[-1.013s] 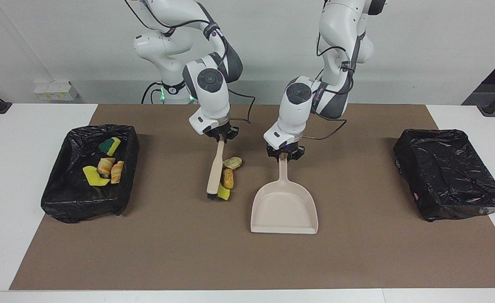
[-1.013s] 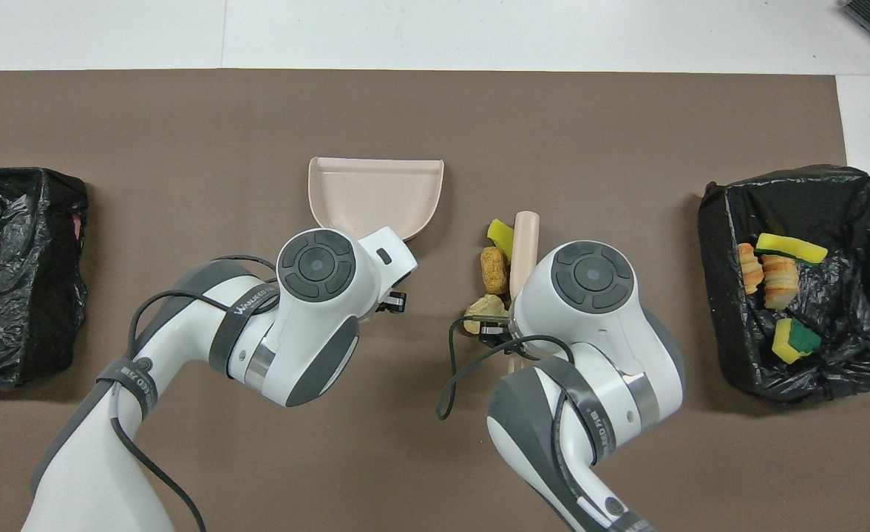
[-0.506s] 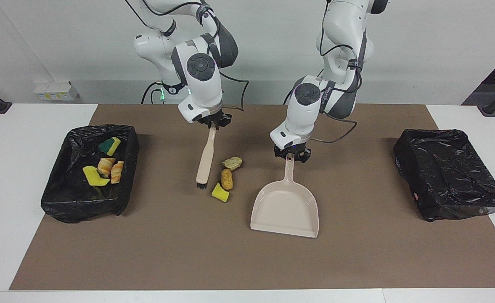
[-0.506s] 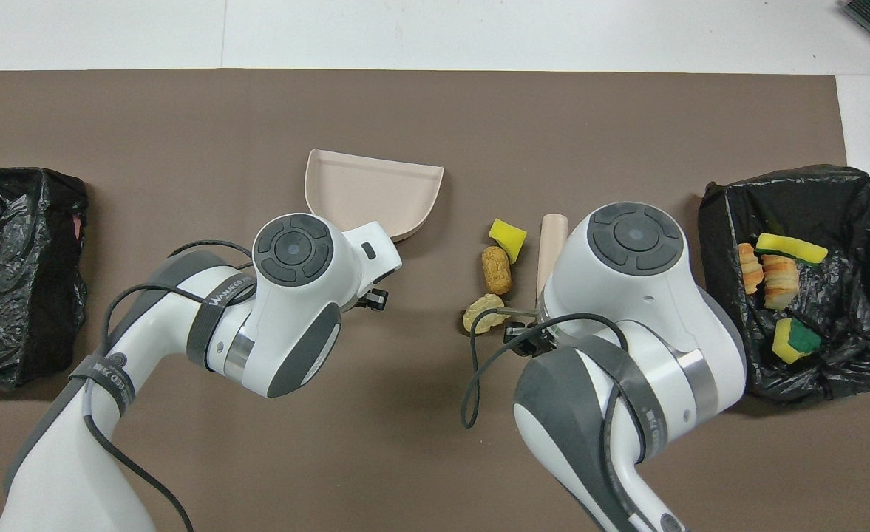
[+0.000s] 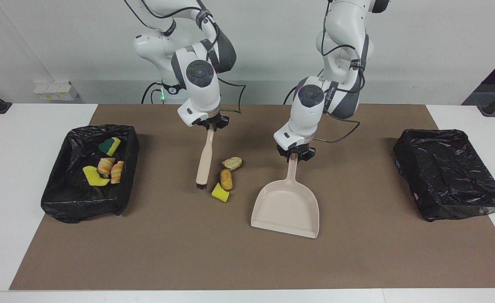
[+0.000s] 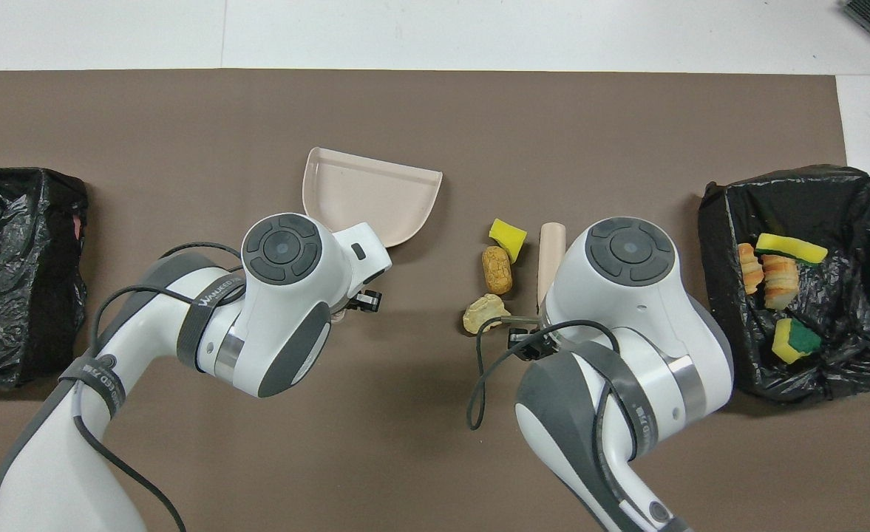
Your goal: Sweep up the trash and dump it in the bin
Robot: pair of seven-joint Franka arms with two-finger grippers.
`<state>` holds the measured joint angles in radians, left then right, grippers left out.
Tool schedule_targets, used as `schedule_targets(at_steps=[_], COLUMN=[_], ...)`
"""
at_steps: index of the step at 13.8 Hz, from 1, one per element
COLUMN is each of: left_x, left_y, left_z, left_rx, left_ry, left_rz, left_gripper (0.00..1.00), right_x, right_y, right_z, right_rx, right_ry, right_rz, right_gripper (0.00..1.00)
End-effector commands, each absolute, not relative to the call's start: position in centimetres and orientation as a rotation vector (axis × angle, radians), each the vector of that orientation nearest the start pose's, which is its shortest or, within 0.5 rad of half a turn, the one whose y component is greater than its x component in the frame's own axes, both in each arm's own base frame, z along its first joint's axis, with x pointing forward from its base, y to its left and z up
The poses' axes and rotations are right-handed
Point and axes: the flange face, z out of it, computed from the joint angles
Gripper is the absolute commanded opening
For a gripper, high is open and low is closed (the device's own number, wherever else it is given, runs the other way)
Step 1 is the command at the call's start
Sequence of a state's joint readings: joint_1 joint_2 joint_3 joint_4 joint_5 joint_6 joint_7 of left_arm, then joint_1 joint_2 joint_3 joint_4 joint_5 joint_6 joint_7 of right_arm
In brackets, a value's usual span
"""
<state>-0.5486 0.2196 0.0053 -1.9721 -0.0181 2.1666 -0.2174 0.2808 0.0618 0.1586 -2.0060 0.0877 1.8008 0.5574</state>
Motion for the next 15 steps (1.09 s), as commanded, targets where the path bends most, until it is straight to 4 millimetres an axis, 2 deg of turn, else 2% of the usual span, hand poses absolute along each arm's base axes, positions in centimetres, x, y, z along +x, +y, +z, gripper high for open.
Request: schedule_targets(at_steps=[1, 5, 6, 7, 8, 12, 15], left_x=[51.1, 51.4, 51.5, 51.7, 51.7, 52.1, 53.6], left_y=[-29.6, -30.0, -30.0, -30.0, -30.0, -29.5, -25.7], left_z=[36.2, 35.5, 35.7, 35.8, 35.8, 36.1, 37.5], left_rx=[-3.115, -3.119, -3.119, -3.119, -3.116, -2.989, -2.91], left_ry=[0.486, 0.493, 0.491, 0.494, 0.513, 0.892, 1.099], left_rz=[-0.011, -0.034, -0.037, -0.042, -0.047, -0.058, -0.041], left_gripper=[1.0, 1.0, 0.76, 0.14, 0.0, 0.0, 0.0], right_x=[49.1, 50.1, 49.9, 49.8, 49.7, 49.6, 49.1], right_y=[23.1, 25.4, 26.2, 26.7, 26.6, 26.6, 26.5], right_z=[39.0, 36.6, 36.4, 36.6, 36.5, 36.8, 36.8], right_rx=[-3.153, -3.147, -3.147, -3.143, -3.146, -3.149, -3.151], right_ry=[0.179, 0.128, 0.113, 0.116, 0.115, 0.091, 0.079], right_rz=[0.424, 0.393, 0.397, 0.393, 0.404, 0.412, 0.418], right_gripper=[0.0, 0.0, 0.0, 0.0, 0.0, 0.0, 0.0])
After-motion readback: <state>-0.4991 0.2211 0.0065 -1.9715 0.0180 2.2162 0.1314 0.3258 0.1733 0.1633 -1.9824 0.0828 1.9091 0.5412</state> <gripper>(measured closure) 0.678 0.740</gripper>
